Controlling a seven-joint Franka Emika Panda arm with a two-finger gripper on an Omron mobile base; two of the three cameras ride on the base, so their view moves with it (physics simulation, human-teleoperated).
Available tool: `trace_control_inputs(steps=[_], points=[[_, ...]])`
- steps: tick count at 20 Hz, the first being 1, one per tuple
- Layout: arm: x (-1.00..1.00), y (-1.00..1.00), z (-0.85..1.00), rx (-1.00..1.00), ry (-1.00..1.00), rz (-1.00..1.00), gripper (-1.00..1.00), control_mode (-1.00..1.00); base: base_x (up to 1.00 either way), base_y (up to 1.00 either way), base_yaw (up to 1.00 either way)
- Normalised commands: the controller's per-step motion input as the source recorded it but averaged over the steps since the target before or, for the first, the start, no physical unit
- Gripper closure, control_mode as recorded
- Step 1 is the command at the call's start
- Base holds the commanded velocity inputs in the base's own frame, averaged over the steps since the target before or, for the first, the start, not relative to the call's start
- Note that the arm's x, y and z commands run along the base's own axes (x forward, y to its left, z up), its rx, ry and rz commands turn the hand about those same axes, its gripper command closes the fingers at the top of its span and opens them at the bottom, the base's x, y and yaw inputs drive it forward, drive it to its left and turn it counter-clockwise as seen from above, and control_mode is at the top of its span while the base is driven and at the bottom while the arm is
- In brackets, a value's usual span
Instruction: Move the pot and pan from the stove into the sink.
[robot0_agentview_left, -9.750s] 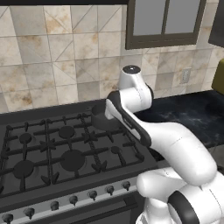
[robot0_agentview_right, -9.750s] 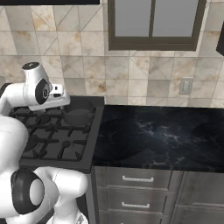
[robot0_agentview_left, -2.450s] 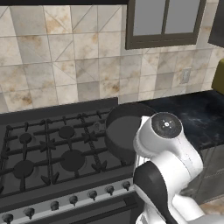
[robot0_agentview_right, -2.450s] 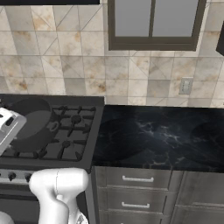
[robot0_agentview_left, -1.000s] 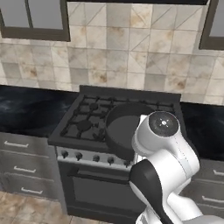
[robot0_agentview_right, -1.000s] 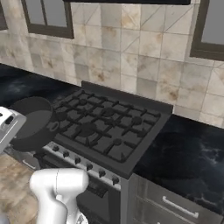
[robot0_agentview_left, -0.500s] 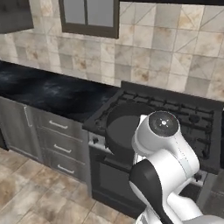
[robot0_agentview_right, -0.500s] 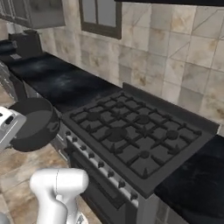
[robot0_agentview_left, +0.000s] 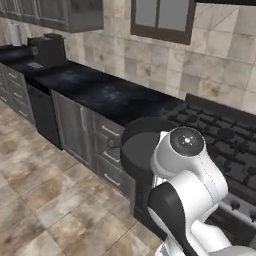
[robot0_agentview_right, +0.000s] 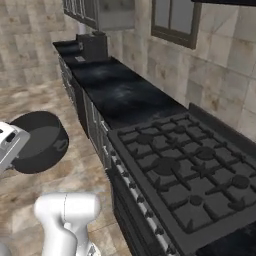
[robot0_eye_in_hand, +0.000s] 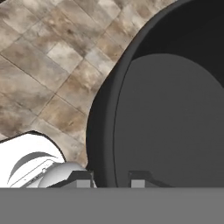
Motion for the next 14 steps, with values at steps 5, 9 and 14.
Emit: trace_control_inputs(steps=[5, 9, 14], points=[[0.00, 0.00, 0.00, 0.00, 0.00, 0.00, 1.00, 1.00, -0.04, 0.00, 0.50], [0.00, 0.00, 0.00, 0.00, 0.00, 0.00, 1.00, 1.00, -0.04, 0.00, 0.50], [0.00, 0.00, 0.00, 0.00, 0.00, 0.00, 1.00, 1.00, -0.05, 0.00, 0.50]])
